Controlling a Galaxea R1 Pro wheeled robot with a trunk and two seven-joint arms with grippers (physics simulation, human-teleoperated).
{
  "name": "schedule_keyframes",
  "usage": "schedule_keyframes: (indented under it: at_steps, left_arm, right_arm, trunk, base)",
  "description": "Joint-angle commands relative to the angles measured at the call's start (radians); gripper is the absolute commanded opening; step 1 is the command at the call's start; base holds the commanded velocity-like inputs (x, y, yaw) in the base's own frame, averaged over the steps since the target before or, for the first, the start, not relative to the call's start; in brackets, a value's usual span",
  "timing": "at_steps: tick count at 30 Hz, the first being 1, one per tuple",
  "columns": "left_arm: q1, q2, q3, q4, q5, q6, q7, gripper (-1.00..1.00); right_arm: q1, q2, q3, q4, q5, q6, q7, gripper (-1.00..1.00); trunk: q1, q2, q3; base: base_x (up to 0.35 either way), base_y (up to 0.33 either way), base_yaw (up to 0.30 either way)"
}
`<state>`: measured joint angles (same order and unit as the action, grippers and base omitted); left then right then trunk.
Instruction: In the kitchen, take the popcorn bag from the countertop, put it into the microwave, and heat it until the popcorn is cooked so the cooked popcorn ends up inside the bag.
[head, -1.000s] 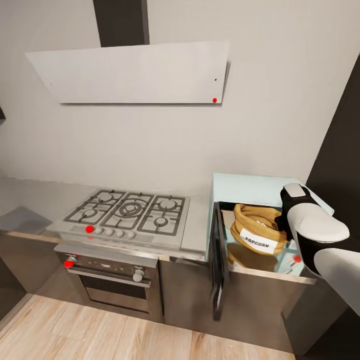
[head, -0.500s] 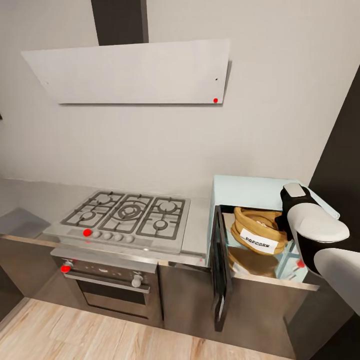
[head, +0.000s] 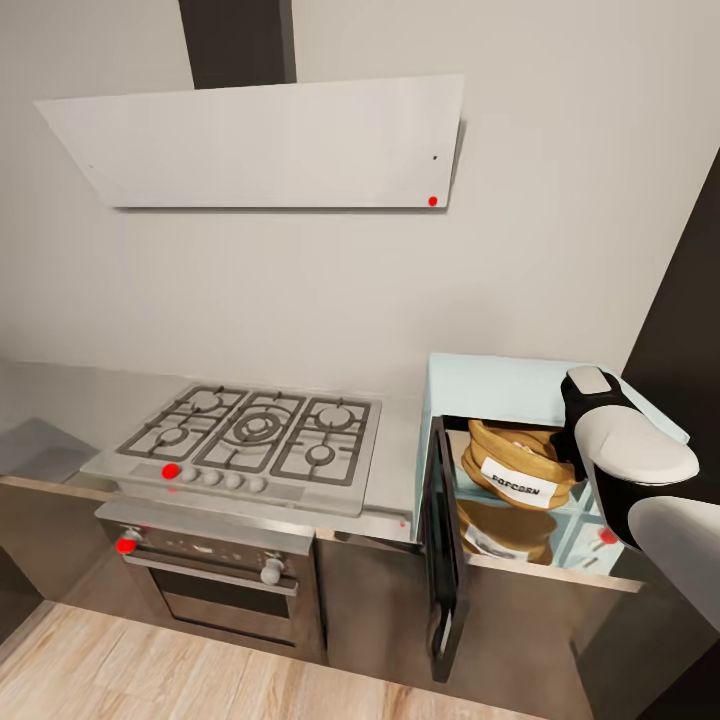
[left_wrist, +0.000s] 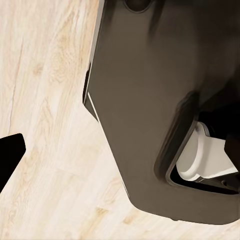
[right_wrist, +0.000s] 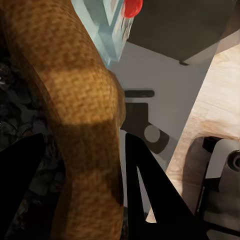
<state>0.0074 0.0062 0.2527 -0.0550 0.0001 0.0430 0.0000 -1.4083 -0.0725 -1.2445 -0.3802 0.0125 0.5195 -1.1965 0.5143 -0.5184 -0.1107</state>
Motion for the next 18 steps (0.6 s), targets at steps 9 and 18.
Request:
schedule_keyframes:
  at_steps: [9, 18]
  left_arm:
    - [0.0, 0.0, 0.004, -0.003, 0.0, 0.005, 0.0, 1.0]
    - [0.0, 0.0, 0.004, -0.003, 0.0, 0.005, 0.0, 1.0]
  right_arm:
    - [0.0, 0.0, -0.006, 0.0, -0.008, 0.002, 0.0, -1.0]
    - [0.0, 0.0, -0.006, 0.0, -0.008, 0.002, 0.0, 1.0]
  trunk:
    - [0.001, -0.001, -0.002]
    - [0.001, -0.001, -0.002]
  base:
    - [0.0, 0.0, 0.0]
    - [0.0, 0.0, 0.0]
